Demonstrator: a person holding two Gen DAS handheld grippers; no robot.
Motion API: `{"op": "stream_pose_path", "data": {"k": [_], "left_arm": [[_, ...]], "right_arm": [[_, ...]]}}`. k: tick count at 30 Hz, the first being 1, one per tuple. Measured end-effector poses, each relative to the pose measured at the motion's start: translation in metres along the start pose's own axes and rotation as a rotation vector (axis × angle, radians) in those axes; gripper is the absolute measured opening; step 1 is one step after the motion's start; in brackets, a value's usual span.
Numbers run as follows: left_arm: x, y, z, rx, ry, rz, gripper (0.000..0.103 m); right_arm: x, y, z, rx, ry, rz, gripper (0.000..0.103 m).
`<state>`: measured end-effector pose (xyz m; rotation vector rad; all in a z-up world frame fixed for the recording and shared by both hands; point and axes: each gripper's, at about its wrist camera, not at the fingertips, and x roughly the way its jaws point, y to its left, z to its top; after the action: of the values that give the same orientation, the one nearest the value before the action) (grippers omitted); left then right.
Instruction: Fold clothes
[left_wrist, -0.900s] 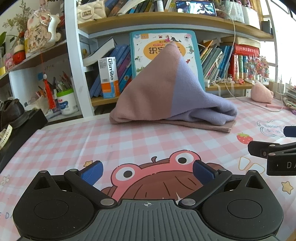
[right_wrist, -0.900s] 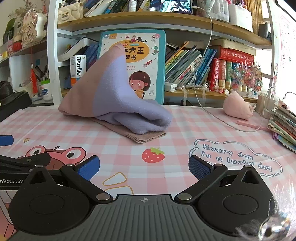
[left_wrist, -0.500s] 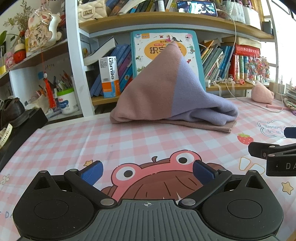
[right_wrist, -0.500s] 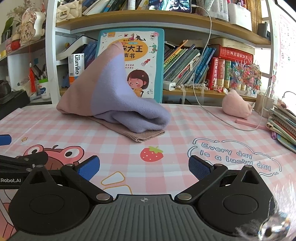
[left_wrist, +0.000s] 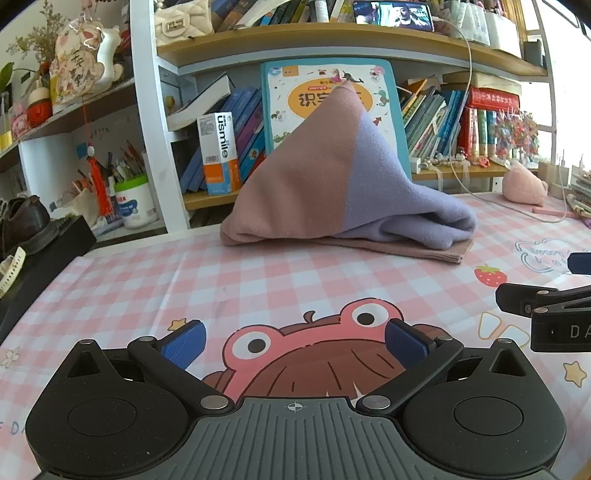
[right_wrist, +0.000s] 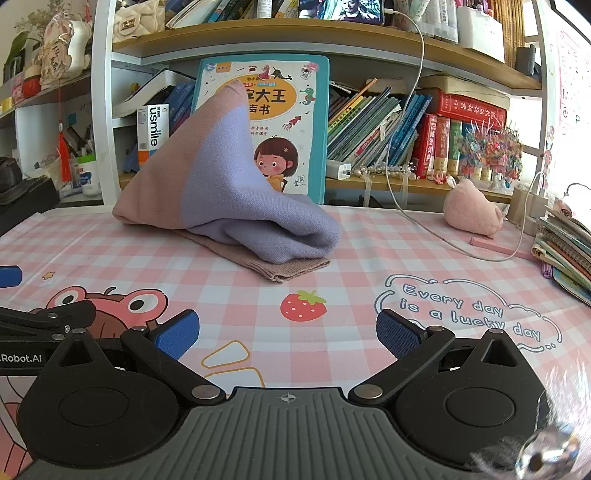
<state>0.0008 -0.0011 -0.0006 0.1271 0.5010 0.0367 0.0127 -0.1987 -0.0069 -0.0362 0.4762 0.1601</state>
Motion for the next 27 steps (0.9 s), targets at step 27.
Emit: {"op": "stream_pose_path", "data": {"k": [27], "left_arm": [[-0.0014,0.0017,0.0006,-0.009,-0.004,-0.001,0.103]], "right_arm": [[0.0002,-0.0010,-0.0017,0.003,-0.001,-0.001,0.103]]}}
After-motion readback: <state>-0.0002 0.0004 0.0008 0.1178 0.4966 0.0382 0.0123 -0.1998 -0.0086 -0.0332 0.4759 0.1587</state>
